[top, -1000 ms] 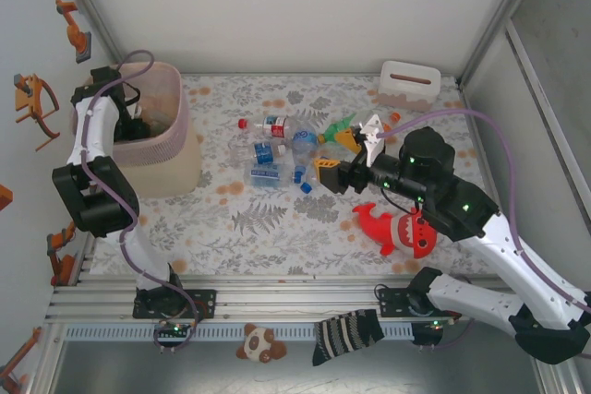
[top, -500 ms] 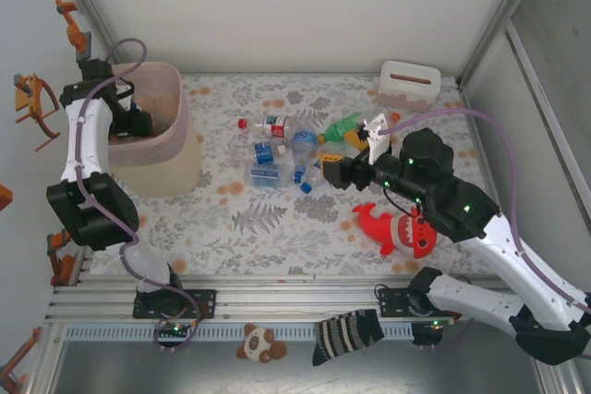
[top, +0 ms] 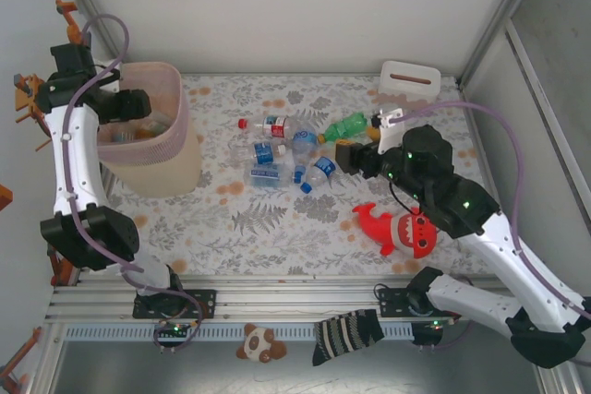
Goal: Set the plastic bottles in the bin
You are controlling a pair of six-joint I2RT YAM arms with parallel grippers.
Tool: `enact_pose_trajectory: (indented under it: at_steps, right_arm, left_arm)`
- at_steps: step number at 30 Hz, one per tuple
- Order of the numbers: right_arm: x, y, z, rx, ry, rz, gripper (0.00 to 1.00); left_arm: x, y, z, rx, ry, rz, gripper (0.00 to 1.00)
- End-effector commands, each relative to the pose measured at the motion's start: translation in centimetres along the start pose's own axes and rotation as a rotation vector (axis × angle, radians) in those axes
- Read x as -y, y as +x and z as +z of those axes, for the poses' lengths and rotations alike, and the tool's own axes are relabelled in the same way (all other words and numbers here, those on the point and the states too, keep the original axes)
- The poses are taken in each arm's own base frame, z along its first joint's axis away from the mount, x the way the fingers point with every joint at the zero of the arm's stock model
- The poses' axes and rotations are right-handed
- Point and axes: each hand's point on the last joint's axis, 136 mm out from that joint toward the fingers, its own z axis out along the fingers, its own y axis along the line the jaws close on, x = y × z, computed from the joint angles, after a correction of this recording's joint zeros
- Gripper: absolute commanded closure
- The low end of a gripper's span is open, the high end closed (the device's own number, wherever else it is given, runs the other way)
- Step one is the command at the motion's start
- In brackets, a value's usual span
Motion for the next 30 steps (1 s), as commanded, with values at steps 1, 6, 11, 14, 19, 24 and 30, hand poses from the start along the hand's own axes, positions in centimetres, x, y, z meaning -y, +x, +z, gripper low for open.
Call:
enact_pose_trajectory:
  at_steps: [1, 6, 11, 14, 19, 24, 30]
  right_arm:
    - [3.1, 1.1, 0.8, -0.034, 0.105, 0.132, 0.21]
    - [6.9, 2.8, 2.1, -0.075, 0.225, 0.286, 0.21]
    - [10.5, 5.5, 3.8, -0.137, 0.359, 0.434, 0.25]
    - [12.3, 7.4, 5.2, -0.183, 0.425, 0.51, 0.27]
    - [14.2, 10.7, 8.0, -0.273, 0.501, 0.598, 0.23]
    - [17.2, 14.6, 9.0, -0.3, 0.657, 0.75, 0.22]
    - [17.7, 19.4, 11.0, -0.316, 0.713, 0.967, 0.28]
  left_arm:
    - [3.0, -1.0, -3.3, 0.078, 0.148, -0.019, 0.27]
    - [5.9, -1.7, -5.9, 0.156, 0.298, -0.032, 0.27]
    - [9.0, -1.5, -7.8, 0.222, 0.479, -0.036, 0.27]
    - [10.4, -0.9, -8.6, 0.263, 0.555, -0.039, 0.26]
    - [12.9, 0.1, -10.6, 0.319, 0.687, -0.035, 0.26]
    - [14.8, 1.3, -11.7, 0.322, 0.749, -0.021, 0.25]
    - [16.7, 2.1, -11.8, 0.303, 0.799, -0.001, 0.25]
